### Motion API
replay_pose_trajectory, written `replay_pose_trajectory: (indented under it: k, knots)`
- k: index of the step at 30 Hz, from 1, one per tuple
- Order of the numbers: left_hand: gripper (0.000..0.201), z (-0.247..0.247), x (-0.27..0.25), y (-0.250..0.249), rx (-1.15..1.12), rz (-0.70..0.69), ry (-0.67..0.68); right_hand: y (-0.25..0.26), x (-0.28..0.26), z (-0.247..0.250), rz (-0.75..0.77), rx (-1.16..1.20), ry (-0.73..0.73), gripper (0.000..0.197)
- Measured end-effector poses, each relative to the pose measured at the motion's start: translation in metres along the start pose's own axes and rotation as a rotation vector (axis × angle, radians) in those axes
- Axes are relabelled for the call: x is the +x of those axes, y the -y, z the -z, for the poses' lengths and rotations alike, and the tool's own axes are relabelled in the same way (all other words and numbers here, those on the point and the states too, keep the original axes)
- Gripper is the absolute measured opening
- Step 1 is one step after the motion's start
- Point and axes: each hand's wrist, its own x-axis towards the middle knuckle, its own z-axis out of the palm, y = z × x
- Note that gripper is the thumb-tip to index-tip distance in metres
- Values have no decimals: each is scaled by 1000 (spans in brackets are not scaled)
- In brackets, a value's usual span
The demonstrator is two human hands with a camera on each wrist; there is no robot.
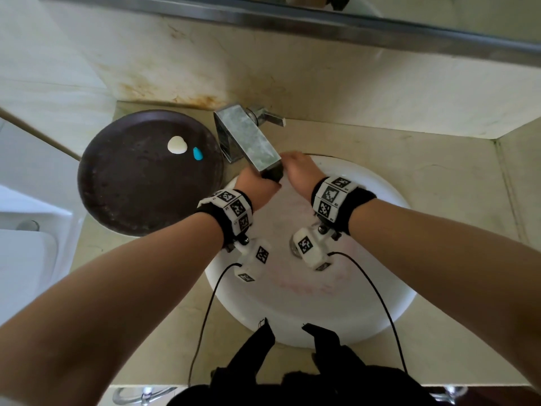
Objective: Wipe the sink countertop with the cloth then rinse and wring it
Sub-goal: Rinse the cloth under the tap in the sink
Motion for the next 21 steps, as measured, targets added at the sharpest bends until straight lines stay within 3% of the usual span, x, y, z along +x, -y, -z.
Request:
replay_pose_trajectory:
  k: [3, 5, 8, 14, 18, 21]
  knots:
    - [19, 3, -2, -4, -52, 67, 12, 5, 3, 14, 14, 62, -42, 20]
    - [17, 2, -6, -5, -106, 109, 59, 13, 1, 23, 41, 49, -50, 41]
    - [24, 1, -8, -6, -245, 201, 72, 24, 3, 28, 98, 21, -44, 52]
    - [22, 5, -10, -8, -159, 177, 44, 30, 5, 24, 152, -23, -39, 46]
    - [28, 5, -14, -8, -226, 185, 121, 31, 10, 23, 149, -46, -42, 44]
    - [20, 2, -12, -9, -200, 205, 87, 30, 10, 21, 151, -53, -32, 51]
